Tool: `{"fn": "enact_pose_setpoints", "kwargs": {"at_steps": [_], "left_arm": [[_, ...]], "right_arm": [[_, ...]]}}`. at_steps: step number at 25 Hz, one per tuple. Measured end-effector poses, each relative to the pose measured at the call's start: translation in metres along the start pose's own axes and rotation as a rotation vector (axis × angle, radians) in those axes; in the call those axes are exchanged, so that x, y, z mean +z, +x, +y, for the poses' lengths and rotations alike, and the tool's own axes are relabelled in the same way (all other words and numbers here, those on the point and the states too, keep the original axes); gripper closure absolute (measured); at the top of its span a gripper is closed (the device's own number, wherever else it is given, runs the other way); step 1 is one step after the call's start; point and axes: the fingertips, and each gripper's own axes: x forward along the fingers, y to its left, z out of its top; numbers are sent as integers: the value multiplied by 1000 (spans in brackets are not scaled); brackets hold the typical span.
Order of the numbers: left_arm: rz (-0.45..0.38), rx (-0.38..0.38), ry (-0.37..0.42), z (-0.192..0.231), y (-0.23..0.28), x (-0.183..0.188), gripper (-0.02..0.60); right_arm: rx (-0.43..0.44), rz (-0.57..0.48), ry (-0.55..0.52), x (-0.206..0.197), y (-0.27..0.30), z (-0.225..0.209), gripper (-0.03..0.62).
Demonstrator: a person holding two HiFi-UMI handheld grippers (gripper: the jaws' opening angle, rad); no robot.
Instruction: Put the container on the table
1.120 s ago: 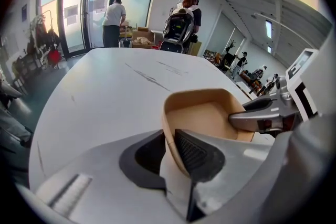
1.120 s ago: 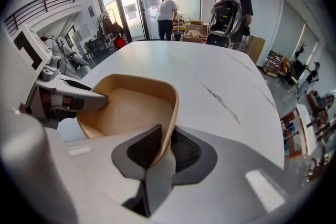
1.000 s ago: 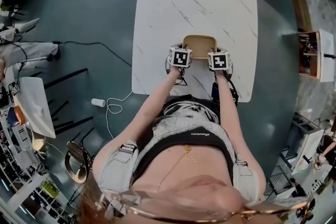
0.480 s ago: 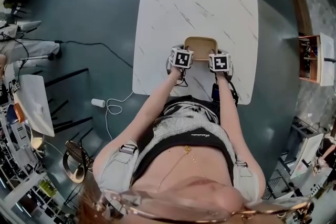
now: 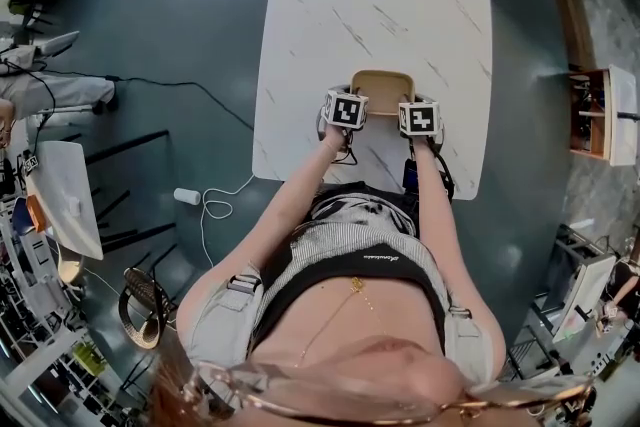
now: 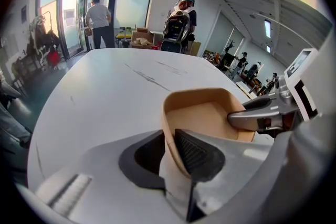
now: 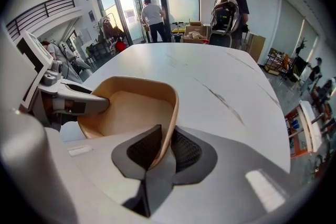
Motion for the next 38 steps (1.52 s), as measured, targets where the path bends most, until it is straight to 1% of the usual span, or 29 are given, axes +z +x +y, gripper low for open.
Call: {"fn": "enact_pose_setpoints", "kwargs": {"at_steps": [26, 28, 30, 31, 35, 38], "left_arm": [[-4, 1, 13, 2, 3, 1, 523], [6, 5, 12, 2, 3, -2, 523], [33, 16, 7, 4, 2, -8, 523], [33, 17, 7, 4, 2, -8, 523], [-16, 2, 16, 0, 1, 3, 523], [-8, 5, 10, 0, 2, 0, 523]], "right_arm": [[21, -18, 31, 1, 4, 0, 520], [23, -21, 34, 1, 3, 0, 521], [24, -21, 36, 0, 3, 0, 520], [25, -21, 37, 0, 3, 0, 520], [26, -24, 42, 0, 1, 0, 522], [27, -28, 43, 0, 1, 0, 520]]}}
